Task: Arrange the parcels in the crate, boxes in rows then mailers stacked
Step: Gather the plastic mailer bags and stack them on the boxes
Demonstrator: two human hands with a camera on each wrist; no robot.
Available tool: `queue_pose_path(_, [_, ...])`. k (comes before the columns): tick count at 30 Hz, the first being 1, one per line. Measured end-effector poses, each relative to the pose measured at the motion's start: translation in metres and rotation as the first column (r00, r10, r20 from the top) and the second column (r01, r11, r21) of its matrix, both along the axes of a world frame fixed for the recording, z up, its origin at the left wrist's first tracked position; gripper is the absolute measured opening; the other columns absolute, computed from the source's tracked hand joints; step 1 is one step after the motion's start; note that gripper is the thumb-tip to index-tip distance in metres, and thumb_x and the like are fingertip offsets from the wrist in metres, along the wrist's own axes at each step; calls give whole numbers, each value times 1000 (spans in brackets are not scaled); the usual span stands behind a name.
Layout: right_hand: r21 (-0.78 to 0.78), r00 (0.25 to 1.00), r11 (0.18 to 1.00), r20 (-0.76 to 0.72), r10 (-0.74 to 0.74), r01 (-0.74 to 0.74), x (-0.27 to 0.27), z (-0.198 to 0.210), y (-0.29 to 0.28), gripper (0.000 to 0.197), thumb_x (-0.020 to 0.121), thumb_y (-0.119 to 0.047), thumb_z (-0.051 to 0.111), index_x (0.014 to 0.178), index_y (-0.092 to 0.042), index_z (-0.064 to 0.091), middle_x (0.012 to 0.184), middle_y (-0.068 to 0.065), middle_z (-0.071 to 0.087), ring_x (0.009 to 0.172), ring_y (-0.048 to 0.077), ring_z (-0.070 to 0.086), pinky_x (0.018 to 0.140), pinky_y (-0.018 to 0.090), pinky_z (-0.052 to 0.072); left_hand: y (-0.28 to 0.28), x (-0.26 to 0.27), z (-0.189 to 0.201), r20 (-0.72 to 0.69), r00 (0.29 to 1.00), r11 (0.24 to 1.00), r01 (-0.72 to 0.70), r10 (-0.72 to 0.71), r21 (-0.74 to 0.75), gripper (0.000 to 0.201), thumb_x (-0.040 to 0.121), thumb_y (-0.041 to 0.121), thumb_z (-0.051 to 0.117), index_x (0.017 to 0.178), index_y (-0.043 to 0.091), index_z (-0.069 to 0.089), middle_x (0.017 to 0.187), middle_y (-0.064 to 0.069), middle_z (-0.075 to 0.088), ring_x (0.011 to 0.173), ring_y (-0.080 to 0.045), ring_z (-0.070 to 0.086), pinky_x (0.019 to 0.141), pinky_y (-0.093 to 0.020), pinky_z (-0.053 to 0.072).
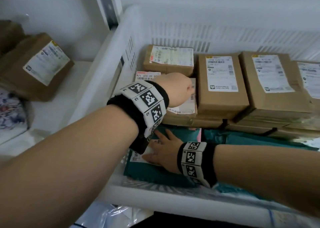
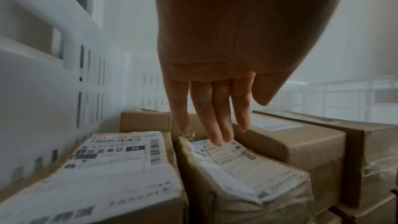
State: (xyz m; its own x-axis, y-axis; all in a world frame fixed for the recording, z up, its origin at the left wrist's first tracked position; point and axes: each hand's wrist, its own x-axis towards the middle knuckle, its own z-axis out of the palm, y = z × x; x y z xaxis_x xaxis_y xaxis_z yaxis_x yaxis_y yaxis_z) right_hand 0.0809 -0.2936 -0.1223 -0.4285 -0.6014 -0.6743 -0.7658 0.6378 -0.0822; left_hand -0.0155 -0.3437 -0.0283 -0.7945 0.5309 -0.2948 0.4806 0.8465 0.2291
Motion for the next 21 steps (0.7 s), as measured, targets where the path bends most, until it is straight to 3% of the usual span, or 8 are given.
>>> queue_pose_path(3, [-37,997,998,60,-53,55,-12,1,9,54,99,-34,34,150,-34,16,161,3,-2,147,36,-4,118,55,6,-2,1,-3,-14,1000,1000,7,-7,-14,44,102,30,30,61,16,39,62,2,39,54,-12,37,57,-27,30])
queue_pose_path(6, [-108,998,992,34,-61,65,-23,16,35,55,99,-27,43,149,-31,23,160,0,9,146,26,15,118,41,23,-2,1,-5,-38,999,1000,8,-8,-1,44,102,31,32,59,22,37,63,5,42,56,-9,39,54,-27,29])
queue_pose_path(8, [-113,986,980,25,-165,166,-28,37,62,46,99,-26,43,145,-27,37,153,3,33,138,23,35,112,38,35,-1,2,-6,-41,999,1000,4,-3,14,42,101,33,33,61,24,42,66,5,48,61,-12,47,59,-29,38])
queue_pose_path(10, [-97,962,957,-5,-274,272,-29,61,95,31,98,-23,44,124,-21,60,128,3,57,117,24,54,98,34,46,4,5,-7,-62,998,1000,10,-8,27,36,100,33,35,73,22,56,74,5,57,72,-17,56,69,-33,48])
queue_pose_path(12, [-46,921,923,-64,-385,382,-26,78,130,23,96,-19,45,95,-14,67,104,6,64,97,27,60,80,27,47,18,10,-6,-106,993,998,47,-43,30,30,99,34,37,92,22,64,87,7,62,82,-17,59,75,-33,51])
queue_pose_path(13, [-5,899,903,-90,-429,430,-24,84,147,24,95,-18,45,94,-11,68,101,7,65,94,28,61,75,27,45,28,13,-6,-134,988,996,84,-82,9,29,98,34,38,97,22,64,92,6,63,84,-18,60,75,-33,51])
queue_pose_path(18, [150,816,806,-200,-542,573,-12,98,227,32,97,-23,44,110,-4,67,114,11,67,99,27,62,81,29,47,93,34,-5,-319,892,947,284,-319,-154,29,96,32,37,95,18,62,96,-1,65,87,-25,63,70,-33,51])
queue_pose_path(21, [171,783,767,-216,-583,618,-4,98,257,35,97,-25,44,112,-3,67,116,11,66,92,24,59,77,29,46,130,57,-11,-285,825,873,458,-488,-169,27,95,36,36,98,21,59,100,1,63,92,-25,63,75,-35,53])
